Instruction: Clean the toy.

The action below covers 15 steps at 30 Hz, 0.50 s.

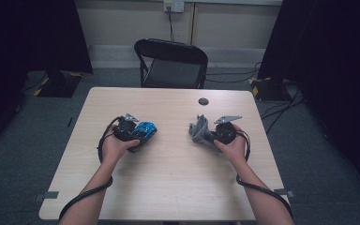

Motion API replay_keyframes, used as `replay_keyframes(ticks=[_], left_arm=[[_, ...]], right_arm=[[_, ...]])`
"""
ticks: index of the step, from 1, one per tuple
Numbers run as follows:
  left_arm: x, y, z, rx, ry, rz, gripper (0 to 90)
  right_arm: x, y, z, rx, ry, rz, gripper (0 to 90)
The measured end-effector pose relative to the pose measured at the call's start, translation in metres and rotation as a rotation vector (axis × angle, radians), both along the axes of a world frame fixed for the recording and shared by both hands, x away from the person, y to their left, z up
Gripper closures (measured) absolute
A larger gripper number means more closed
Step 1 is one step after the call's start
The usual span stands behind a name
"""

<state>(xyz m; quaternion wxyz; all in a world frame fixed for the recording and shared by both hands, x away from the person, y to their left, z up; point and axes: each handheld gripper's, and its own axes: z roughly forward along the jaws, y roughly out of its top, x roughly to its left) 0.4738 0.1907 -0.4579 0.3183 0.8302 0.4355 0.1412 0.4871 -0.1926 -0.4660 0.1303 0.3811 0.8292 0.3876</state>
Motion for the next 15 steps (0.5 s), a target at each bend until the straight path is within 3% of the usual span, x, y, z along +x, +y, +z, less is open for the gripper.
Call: replay_keyframes(ticks=[15], left_arm=[[-0.003, 0.015, -0.008, 0.021, -0.003, 0.024, 28.2]], right_arm=[[0.000, -0.020, -0.006, 0.010, 0.005, -0.010, 78.8]])
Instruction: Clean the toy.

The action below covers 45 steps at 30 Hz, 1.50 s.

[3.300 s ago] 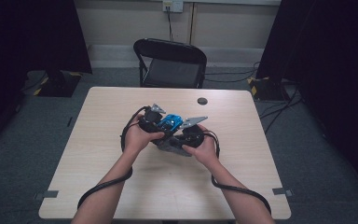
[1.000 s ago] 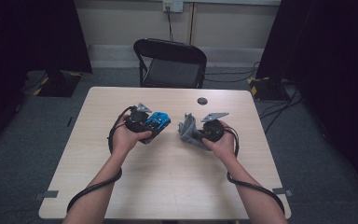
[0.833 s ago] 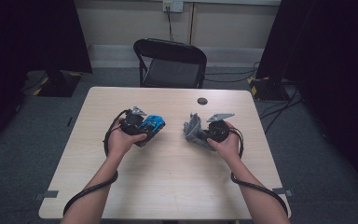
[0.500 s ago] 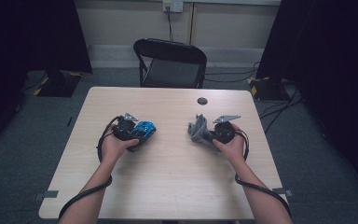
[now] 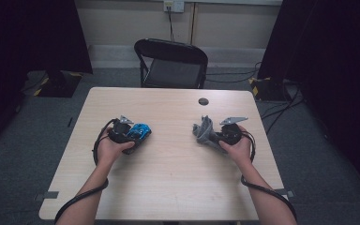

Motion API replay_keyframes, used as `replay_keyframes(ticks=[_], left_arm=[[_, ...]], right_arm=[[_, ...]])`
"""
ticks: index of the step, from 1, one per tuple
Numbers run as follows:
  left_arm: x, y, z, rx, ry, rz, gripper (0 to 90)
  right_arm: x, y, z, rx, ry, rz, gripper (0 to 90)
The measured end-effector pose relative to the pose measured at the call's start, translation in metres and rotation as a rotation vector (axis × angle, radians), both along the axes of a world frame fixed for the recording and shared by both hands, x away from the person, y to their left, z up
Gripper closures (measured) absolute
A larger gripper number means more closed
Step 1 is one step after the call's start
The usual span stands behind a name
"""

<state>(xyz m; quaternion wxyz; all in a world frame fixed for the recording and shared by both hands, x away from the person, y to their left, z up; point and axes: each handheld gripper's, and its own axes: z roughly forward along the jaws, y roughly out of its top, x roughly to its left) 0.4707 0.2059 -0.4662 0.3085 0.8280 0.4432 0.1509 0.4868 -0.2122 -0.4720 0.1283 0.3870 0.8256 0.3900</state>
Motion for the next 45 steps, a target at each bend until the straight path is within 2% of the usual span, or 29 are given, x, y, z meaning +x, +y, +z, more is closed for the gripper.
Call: replay_keyframes(ticks=[13, 17, 25, 32, 39, 45], left_arm=[[0.002, 0.002, -0.010, 0.010, 0.018, 0.001, 28.1], [0.002, 0.000, -0.013, 0.002, 0.020, 0.009, 28.1], [0.002, -0.001, -0.019, 0.022, 0.025, 0.001, 28.0], [0.002, -0.002, -0.019, 0.034, 0.023, -0.005, 27.9], [0.001, -0.001, -0.018, 0.037, 0.025, -0.009, 27.7], [0.001, -0.001, -0.017, 0.039, 0.031, -0.013, 27.1]], right_arm=[[0.000, -0.008, -0.009, 0.018, 0.013, -0.019, 71.2], [0.000, -0.009, -0.010, 0.018, 0.010, -0.027, 67.9], [-0.001, -0.011, -0.012, 0.029, 0.005, -0.032, 61.5], [-0.001, -0.012, -0.011, 0.023, -0.001, -0.031, 55.9], [-0.001, -0.012, -0.010, 0.016, -0.007, -0.018, 54.3], [0.000, -0.012, -0.007, 0.012, 0.008, -0.025, 43.9]])
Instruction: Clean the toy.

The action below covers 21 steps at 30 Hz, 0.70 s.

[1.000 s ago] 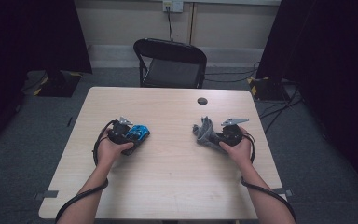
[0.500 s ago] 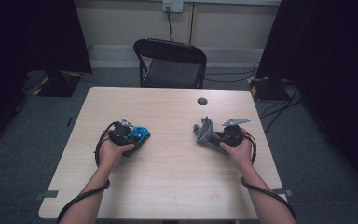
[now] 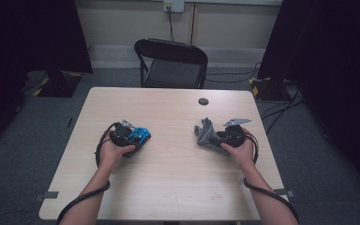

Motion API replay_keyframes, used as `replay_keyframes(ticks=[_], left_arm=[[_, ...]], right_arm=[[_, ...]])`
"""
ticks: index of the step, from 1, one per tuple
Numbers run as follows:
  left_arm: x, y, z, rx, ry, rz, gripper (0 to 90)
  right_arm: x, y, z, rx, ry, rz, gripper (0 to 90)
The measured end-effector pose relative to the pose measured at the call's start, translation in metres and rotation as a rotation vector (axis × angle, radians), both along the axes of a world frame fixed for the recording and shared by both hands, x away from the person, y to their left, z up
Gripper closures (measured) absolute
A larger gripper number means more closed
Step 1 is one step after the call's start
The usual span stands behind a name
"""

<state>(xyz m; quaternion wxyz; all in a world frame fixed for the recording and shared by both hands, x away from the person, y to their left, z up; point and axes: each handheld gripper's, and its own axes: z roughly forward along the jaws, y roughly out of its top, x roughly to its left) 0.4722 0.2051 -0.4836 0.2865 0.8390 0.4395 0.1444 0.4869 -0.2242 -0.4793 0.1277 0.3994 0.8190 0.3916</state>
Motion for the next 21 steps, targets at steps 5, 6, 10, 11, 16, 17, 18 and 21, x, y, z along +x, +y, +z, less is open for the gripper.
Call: replay_keyframes(ticks=[5, 6, 10, 11, 16, 17, 18, 21], left_arm=[[0.000, 0.000, 0.001, -0.015, 0.008, 0.014, 26.1], [0.000, 0.000, 0.001, -0.015, 0.009, 0.012, 26.3], [-0.001, 0.000, 0.001, -0.021, 0.012, 0.018, 25.3], [-0.001, -0.001, 0.001, -0.024, 0.017, 0.020, 24.8], [-0.002, 0.000, 0.002, -0.016, 0.024, 0.009, 23.9], [-0.002, 0.001, 0.002, -0.022, 0.026, 0.015, 23.2], [-0.002, 0.001, 0.003, -0.023, 0.025, 0.019, 23.4], [-0.004, 0.003, 0.009, -0.041, 0.013, 0.015, 22.9]], right_arm=[[0.000, 0.001, 0.003, -0.013, -0.006, -0.002, 38.1], [0.000, 0.001, 0.003, -0.015, -0.007, -0.002, 38.3], [0.000, 0.002, 0.005, -0.010, -0.005, -0.003, 34.2], [0.001, 0.002, 0.006, -0.008, 0.000, -0.001, 33.6], [0.001, 0.002, 0.010, 0.004, -0.002, -0.006, 28.3], [0.001, 0.002, 0.011, 0.002, 0.002, -0.006, 27.1], [0.001, 0.002, 0.012, 0.002, 0.004, -0.008, 25.8], [0.001, 0.003, 0.015, 0.005, 0.004, -0.004, 23.8]])
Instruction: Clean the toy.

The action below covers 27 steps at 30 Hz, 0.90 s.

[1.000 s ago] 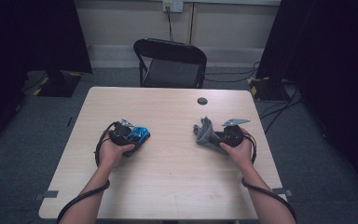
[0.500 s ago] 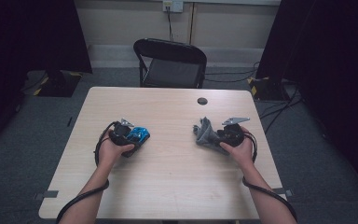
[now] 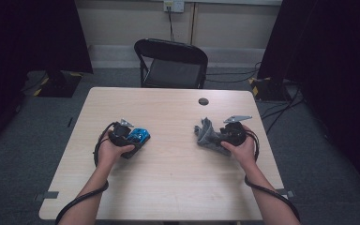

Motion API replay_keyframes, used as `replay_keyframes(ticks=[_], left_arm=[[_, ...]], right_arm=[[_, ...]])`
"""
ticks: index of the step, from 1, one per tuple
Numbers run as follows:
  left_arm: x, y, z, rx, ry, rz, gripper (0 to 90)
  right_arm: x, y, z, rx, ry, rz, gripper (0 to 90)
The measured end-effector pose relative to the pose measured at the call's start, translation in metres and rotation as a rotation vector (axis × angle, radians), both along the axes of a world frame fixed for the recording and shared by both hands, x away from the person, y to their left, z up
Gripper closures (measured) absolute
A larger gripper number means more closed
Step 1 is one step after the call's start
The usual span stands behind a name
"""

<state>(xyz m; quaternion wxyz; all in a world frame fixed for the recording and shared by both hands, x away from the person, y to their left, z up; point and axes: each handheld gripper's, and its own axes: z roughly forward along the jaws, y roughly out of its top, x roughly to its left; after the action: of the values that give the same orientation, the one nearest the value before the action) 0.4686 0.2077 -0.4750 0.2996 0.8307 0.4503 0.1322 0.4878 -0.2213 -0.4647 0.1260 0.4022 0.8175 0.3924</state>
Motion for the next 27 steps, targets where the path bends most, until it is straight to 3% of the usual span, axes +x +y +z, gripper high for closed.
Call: replay_keyframes(ticks=[3, 9, 14, 18, 27], left_arm=[[-0.001, -0.001, 0.009, 0.004, -0.010, -0.019, 21.4], [-0.007, -0.010, 0.021, -0.041, -0.014, -0.056, 21.5], [-0.014, -0.020, 0.026, -0.072, -0.011, -0.101, 20.2], [-0.022, -0.027, 0.030, -0.103, -0.019, -0.127, 19.2], [-0.040, -0.037, 0.032, -0.127, -0.029, -0.186, 16.7]], right_arm=[[-0.001, 0.002, 0.003, 0.001, -0.001, 0.005, 21.9], [-0.003, 0.008, 0.012, 0.005, -0.006, 0.019, 18.2], [-0.009, 0.012, 0.021, -0.002, -0.017, 0.068, 15.7], [-0.013, 0.015, 0.023, -0.006, -0.018, 0.074, 15.8], [-0.032, 0.019, 0.026, 0.002, -0.021, 0.134, 15.4]])
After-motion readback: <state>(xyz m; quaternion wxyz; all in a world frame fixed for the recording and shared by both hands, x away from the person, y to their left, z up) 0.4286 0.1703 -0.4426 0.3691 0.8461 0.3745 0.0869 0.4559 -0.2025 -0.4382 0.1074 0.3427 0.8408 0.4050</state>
